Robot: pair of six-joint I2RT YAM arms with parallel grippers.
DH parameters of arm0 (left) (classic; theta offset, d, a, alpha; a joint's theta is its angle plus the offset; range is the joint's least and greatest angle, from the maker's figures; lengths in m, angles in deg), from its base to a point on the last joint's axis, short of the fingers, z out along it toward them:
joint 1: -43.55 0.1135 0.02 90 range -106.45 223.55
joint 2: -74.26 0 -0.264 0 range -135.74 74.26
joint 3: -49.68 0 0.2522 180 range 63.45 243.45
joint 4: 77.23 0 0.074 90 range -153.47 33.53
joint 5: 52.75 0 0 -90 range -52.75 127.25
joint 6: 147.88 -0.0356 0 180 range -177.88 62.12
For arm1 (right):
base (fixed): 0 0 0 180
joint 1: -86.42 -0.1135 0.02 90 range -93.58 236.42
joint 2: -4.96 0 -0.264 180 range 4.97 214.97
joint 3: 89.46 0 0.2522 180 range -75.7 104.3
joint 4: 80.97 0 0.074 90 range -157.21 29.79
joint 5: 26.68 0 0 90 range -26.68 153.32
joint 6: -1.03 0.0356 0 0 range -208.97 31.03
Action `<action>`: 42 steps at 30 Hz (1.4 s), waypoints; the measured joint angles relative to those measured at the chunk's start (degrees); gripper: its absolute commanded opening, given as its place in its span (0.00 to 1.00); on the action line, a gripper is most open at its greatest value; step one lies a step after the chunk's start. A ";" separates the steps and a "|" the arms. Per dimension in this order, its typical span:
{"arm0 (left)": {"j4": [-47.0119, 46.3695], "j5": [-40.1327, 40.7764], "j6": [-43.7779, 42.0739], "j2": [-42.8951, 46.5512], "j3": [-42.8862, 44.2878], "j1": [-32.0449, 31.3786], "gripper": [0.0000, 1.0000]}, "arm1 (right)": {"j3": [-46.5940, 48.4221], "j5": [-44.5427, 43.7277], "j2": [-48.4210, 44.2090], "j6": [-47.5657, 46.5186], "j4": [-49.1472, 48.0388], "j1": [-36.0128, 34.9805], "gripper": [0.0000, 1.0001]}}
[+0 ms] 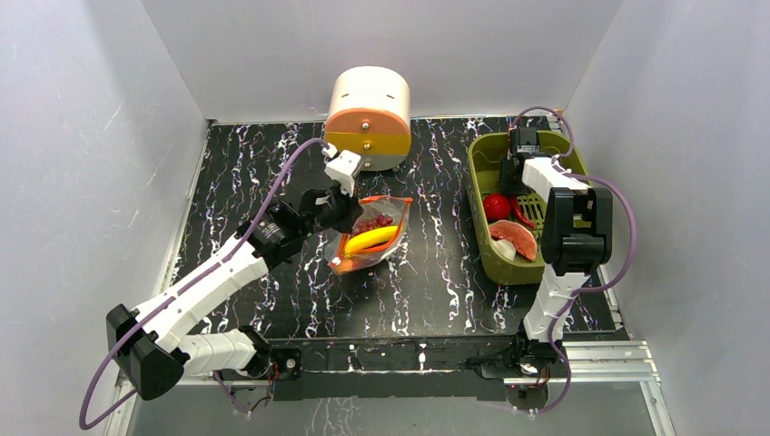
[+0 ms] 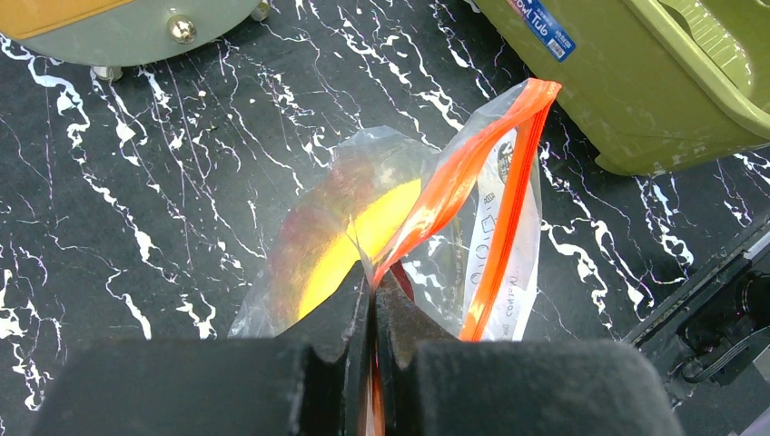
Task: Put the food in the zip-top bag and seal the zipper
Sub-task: Pick up the fake vegetable from the bin.
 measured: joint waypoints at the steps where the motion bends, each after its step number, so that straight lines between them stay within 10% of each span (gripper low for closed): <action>1: -0.04 -0.02 0.00 -0.07 0.02 0.00 0.00 | -0.39 0.20 0.00 0.00 -0.39 0.00 0.22; 24: 3.04 0.04 4.66 2.40 0.87 0.00 0.01 | -3.23 -1.70 -21.40 0.42 1.29 -1.88 0.13; 42: 4.24 -4.98 11.50 12.46 -2.82 0.00 0.00 | -4.57 3.17 -47.30 3.21 1.03 -18.97 0.10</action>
